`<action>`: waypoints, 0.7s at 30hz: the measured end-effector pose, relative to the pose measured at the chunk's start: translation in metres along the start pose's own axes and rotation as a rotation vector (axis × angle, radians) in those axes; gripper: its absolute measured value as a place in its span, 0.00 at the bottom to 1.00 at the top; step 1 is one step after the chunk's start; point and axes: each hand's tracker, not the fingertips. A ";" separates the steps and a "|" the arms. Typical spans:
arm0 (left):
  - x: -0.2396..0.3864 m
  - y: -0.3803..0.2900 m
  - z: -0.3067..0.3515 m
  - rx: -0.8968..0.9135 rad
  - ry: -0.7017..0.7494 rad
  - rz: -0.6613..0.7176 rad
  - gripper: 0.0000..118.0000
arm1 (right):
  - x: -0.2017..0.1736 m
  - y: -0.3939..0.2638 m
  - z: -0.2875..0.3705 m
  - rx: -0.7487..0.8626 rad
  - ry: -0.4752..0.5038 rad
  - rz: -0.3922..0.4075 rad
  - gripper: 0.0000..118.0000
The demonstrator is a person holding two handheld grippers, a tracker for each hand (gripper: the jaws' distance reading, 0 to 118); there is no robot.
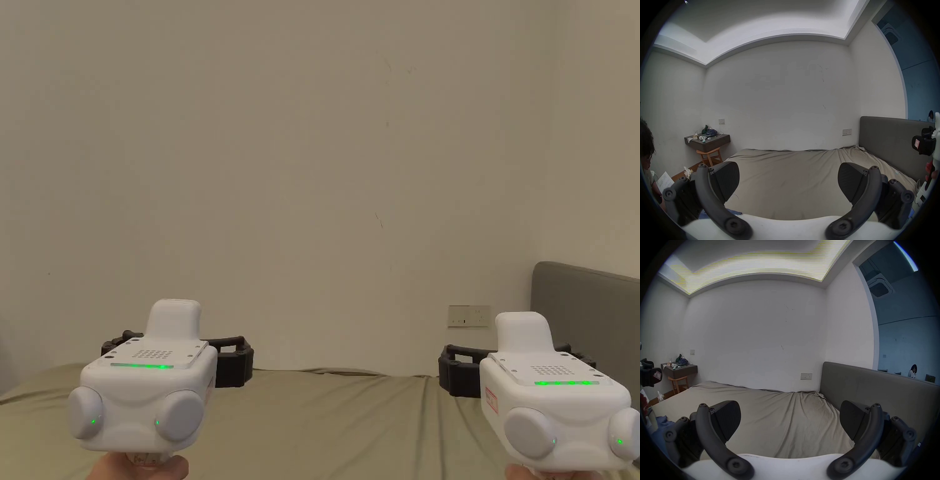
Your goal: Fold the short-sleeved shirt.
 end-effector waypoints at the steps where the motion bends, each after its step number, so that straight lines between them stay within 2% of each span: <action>1: 0.000 0.000 0.000 0.000 -0.001 0.002 1.00 | 0.000 0.000 0.000 0.001 0.001 0.002 1.00; 9: 0.000 -0.001 -0.003 -0.012 0.005 -0.007 1.00 | -0.003 0.000 -0.001 -0.007 0.019 0.019 1.00; 10: -0.001 -0.002 -0.002 -0.001 -0.005 -0.001 0.99 | 0.000 -0.002 0.001 -0.002 0.034 0.006 0.97; 11: -0.002 -0.004 0.001 0.012 -0.030 0.009 0.71 | 0.001 -0.004 0.004 0.001 0.065 -0.023 0.73; 12: -0.002 -0.004 0.002 0.006 -0.063 0.005 0.17 | 0.001 -0.005 0.005 0.001 0.066 -0.031 0.27; 13: 0.000 -0.004 0.002 0.004 -0.064 -0.026 0.00 | -0.001 -0.008 0.006 0.008 0.046 -0.020 0.02; 15: 0.007 -0.004 -0.003 0.013 0.027 -0.086 0.00 | -0.003 -0.015 0.006 -0.010 -0.101 0.022 0.02; 16: 0.003 -0.002 -0.005 -0.013 -0.018 -0.075 0.00 | 0.001 -0.019 0.006 -0.011 0.026 -0.021 0.02; 17: 0.000 0.001 -0.007 -0.050 -0.067 -0.070 0.00 | 0.003 -0.021 0.006 -0.053 0.107 -0.033 0.02; 21: 0.003 0.001 0.003 -0.030 -0.016 -0.069 0.00 | -0.006 -0.033 0.011 -0.034 0.058 0.040 0.02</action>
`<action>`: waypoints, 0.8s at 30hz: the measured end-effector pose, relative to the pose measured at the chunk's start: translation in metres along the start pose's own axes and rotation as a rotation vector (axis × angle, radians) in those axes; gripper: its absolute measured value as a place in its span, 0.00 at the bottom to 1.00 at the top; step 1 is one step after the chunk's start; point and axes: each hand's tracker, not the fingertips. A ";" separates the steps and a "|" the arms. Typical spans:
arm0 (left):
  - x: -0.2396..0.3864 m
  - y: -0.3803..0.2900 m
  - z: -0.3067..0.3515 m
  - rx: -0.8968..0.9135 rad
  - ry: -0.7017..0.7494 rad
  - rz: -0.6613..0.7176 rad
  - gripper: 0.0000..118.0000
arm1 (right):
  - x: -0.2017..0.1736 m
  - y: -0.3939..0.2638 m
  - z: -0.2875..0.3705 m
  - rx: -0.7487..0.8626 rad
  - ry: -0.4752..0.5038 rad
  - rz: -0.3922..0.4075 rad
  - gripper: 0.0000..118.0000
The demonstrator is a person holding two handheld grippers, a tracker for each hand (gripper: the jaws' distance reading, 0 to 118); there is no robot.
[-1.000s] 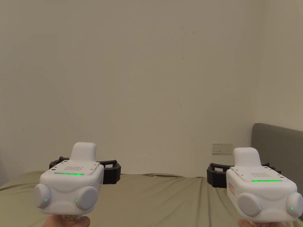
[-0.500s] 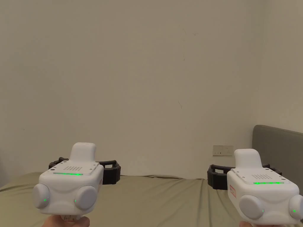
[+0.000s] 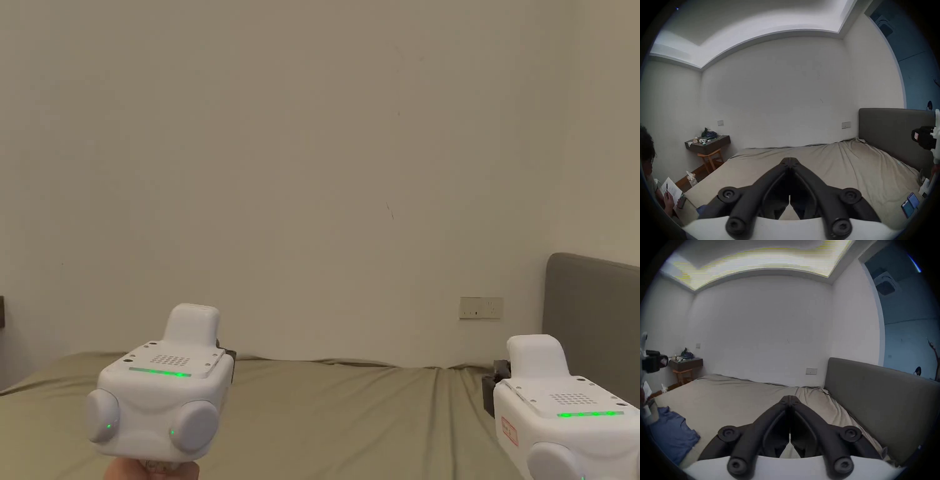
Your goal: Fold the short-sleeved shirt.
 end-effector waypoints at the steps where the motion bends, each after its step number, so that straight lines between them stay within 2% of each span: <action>1: -0.003 0.001 0.001 -0.011 -0.012 0.009 0.00 | -0.001 -0.002 0.000 0.002 0.016 0.005 0.02; 4: -0.009 -0.009 0.003 -0.032 0.002 0.020 0.00 | -0.014 -0.004 0.003 0.006 0.047 0.026 0.02; 8: -0.042 -0.038 0.022 -0.084 0.078 0.022 0.00 | -0.048 -0.010 0.004 0.002 0.179 0.030 0.02; 11: -0.085 -0.070 0.049 -0.127 0.182 0.023 0.00 | -0.093 -0.020 0.006 -0.009 0.285 0.030 0.02; 19: -0.208 -0.149 0.140 -0.309 0.476 0.074 0.00 | -0.244 -0.063 0.019 -0.128 0.594 0.004 0.02; 24: -0.229 -0.175 0.147 -0.361 0.503 0.067 0.00 | -0.284 -0.070 0.026 -0.140 0.646 0.039 0.02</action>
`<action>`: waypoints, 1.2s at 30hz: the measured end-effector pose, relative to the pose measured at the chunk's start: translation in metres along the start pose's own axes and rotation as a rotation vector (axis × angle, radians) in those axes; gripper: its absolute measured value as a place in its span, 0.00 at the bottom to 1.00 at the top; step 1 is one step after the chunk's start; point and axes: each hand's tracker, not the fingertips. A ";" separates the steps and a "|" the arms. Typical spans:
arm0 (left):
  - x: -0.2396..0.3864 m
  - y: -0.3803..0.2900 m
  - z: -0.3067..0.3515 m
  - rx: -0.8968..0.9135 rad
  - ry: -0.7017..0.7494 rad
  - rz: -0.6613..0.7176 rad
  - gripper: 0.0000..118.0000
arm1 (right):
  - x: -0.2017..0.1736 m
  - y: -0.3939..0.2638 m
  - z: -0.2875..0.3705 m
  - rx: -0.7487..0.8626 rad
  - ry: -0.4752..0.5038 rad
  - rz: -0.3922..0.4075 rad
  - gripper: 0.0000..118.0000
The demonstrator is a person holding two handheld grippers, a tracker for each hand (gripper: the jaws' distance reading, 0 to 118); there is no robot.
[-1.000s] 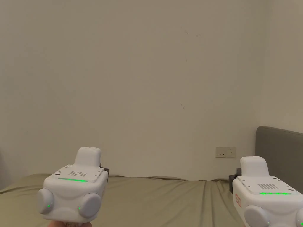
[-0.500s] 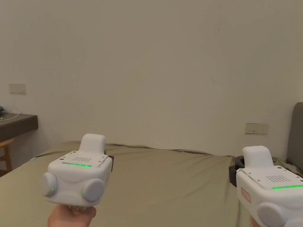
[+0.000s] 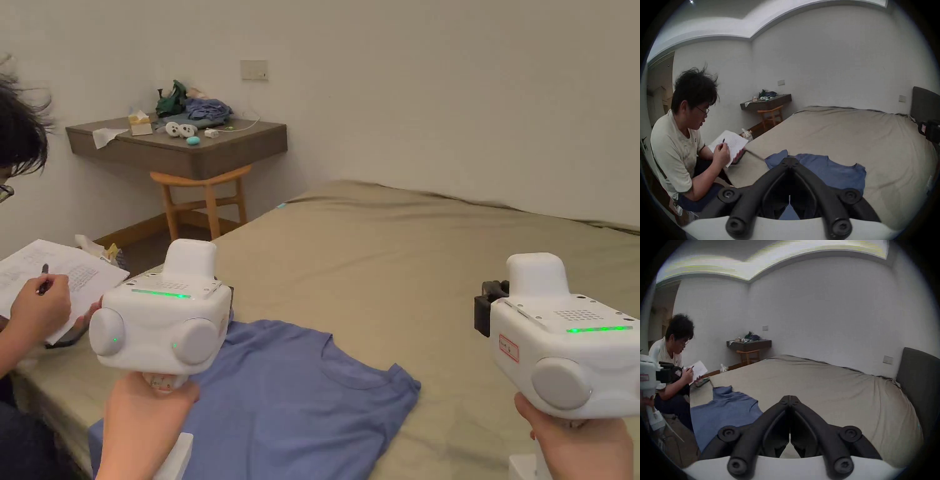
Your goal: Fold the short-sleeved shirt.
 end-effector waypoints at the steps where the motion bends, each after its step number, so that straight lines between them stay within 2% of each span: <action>1: 0.001 -0.004 -0.004 -0.014 -0.026 0.005 0.00 | -0.003 0.000 -0.001 -0.003 0.003 0.014 0.02; 3: 0.011 -0.015 -0.020 -0.069 -0.110 0.043 0.00 | -0.001 0.001 -0.006 -0.010 0.006 0.018 0.02; 4: 0.017 -0.022 -0.027 -0.097 -0.123 0.058 0.06 | 0.002 0.001 -0.008 -0.016 0.006 0.019 0.02; 5: 0.024 -0.029 -0.037 -0.125 -0.149 0.073 0.55 | 0.005 0.000 -0.011 -0.023 0.003 0.020 0.02; 6: 0.033 -0.042 -0.052 -0.180 -0.199 0.113 0.81 | 0.010 -0.002 -0.016 -0.031 -0.005 0.025 0.02; 7: 0.043 -0.052 -0.062 -0.194 -0.266 0.157 0.82 | 0.014 -0.004 -0.021 -0.043 -0.017 0.037 0.02; 9: 0.074 -0.070 -0.085 -0.273 -0.315 0.156 0.82 | 0.023 -0.009 -0.033 -0.073 -0.042 0.066 0.02; 13: 0.151 -0.103 -0.136 -0.348 -0.380 -0.015 0.82 | 0.047 -0.022 -0.063 -0.129 -0.075 0.084 0.02; 15: 0.181 -0.117 -0.159 -0.388 -0.421 -0.053 0.82 | 0.060 -0.029 -0.079 -0.149 -0.082 0.079 0.02; 18: 0.211 -0.139 -0.186 -0.436 -0.466 -0.084 0.82 | 0.072 -0.041 -0.102 -0.189 -0.084 0.070 0.02; 21: 0.228 -0.163 -0.197 -0.462 -0.447 -0.198 0.81 | 0.080 -0.055 -0.118 -0.218 -0.063 0.051 0.02; 22: 0.218 -0.155 -0.190 -0.422 -0.466 -0.136 0.72 | 0.082 -0.060 -0.122 -0.223 -0.055 0.040 0.02; 23: 0.211 -0.148 -0.195 -0.433 -0.470 -0.117 0.38 | 0.084 -0.064 -0.124 -0.226 -0.048 0.029 0.02; 24: 0.200 -0.146 -0.203 -0.429 -0.421 -0.093 0.08 | 0.086 -0.068 -0.126 -0.229 -0.043 0.020 0.02; 25: 0.186 -0.144 -0.212 -0.422 -0.407 -0.020 0.03 | 0.087 -0.072 -0.127 -0.232 -0.041 0.015 0.02; 26: 0.173 -0.142 -0.216 -0.454 -0.325 0.012 0.03 | 0.089 -0.075 -0.127 -0.234 -0.041 0.013 0.02; 28: 0.156 -0.143 -0.224 -0.488 -0.405 0.064 0.03 | 0.095 -0.080 -0.125 -0.238 -0.046 -0.002 0.02; 31: 0.166 -0.142 -0.214 -0.449 -0.393 0.009 0.03 | 0.112 -0.085 -0.112 -0.231 -0.062 -0.066 0.02; 33: 0.164 -0.137 -0.205 -0.421 -0.441 0.033 0.03 | 0.129 -0.087 -0.095 -0.219 -0.080 -0.101 0.02; 35: 0.167 -0.124 -0.189 -0.372 -0.507 0.103 0.03 | 0.148 -0.090 -0.067 -0.191 -0.133 -0.110 0.02; 36: 0.172 -0.115 -0.179 -0.341 -0.488 0.066 0.03 | 0.159 -0.092 -0.051 -0.185 -0.176 -0.104 0.02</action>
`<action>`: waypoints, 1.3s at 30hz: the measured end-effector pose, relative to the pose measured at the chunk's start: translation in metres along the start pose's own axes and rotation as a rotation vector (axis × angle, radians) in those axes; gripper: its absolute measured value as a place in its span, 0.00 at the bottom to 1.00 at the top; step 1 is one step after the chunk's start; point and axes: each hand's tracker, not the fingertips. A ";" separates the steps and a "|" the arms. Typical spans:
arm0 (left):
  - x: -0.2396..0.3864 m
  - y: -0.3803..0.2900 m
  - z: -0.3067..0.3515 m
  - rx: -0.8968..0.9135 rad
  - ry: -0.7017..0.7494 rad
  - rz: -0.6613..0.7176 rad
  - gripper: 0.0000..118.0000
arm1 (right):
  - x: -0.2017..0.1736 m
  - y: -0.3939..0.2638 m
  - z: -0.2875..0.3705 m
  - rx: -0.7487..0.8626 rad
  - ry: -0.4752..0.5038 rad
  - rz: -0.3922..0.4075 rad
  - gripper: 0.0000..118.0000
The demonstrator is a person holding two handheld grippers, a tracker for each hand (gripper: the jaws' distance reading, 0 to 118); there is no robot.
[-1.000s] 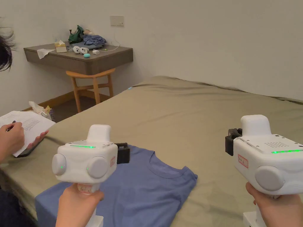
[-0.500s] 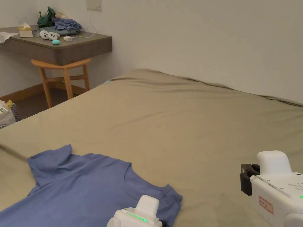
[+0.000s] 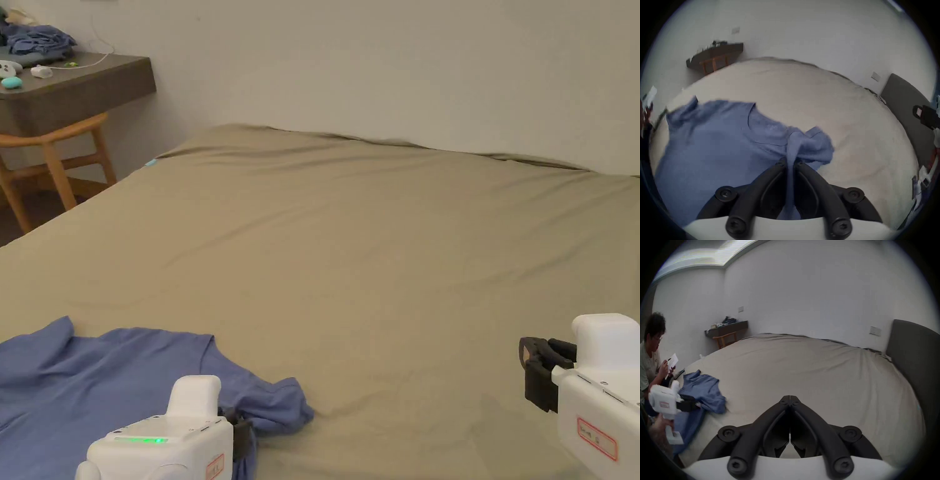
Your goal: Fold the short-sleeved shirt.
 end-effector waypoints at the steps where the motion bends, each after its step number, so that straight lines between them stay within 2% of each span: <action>1: 0.010 0.006 0.008 0.018 0.045 -0.071 0.03 | 0.015 -0.004 0.015 0.006 -0.035 0.005 0.02; 6: 0.060 0.038 0.029 0.082 -0.038 -0.096 0.03 | 0.094 -0.029 0.094 0.003 -0.206 -0.055 0.02; 9: 0.113 0.047 0.025 0.087 -0.111 -0.186 0.03 | 0.131 -0.050 0.143 -0.001 -0.323 -0.088 0.02; 13: 0.217 0.042 0.007 0.053 -0.246 -0.335 0.03 | 0.170 -0.081 0.198 -0.034 -0.437 -0.145 0.02; 19: 0.383 0.009 -0.013 -0.043 -0.519 -0.526 0.03 | 0.211 -0.115 0.262 -0.052 -0.579 -0.238 0.02; 22: 0.458 -0.012 -0.006 -0.075 -0.683 -0.583 0.03 | 0.225 -0.127 0.284 -0.062 -0.636 -0.251 0.02; 24: 0.511 -0.036 0.005 -0.107 -0.756 -0.696 0.03 | 0.235 -0.133 0.296 -0.068 -0.666 -0.261 0.02; 28: 0.552 -0.091 0.016 -0.184 -0.816 -0.799 0.03 | 0.247 -0.144 0.307 -0.077 -0.695 -0.289 0.02; 31: 0.553 -0.121 0.004 -0.230 -0.777 -0.828 0.03 | 0.252 -0.151 0.307 -0.094 -0.692 -0.296 0.02; 32: 0.552 -0.124 -0.002 -0.248 -0.760 -0.808 0.07 | 0.252 -0.152 0.305 -0.096 -0.682 -0.302 0.02; 33: 0.552 -0.125 -0.007 -0.291 -0.762 -0.781 0.24 | 0.249 -0.153 0.303 -0.098 -0.678 -0.302 0.02; 34: 0.550 -0.125 -0.010 -0.331 -0.770 -0.762 0.47 | 0.247 -0.154 0.301 -0.098 -0.675 -0.299 0.02; 35: 0.547 -0.123 -0.009 -0.346 -0.799 -0.744 0.56 | 0.245 -0.153 0.300 -0.097 -0.670 -0.296 0.02; 39: 0.513 -0.087 0.028 -0.242 -0.811 -0.750 0.56 | 0.238 -0.150 0.292 -0.079 -0.623 -0.302 0.02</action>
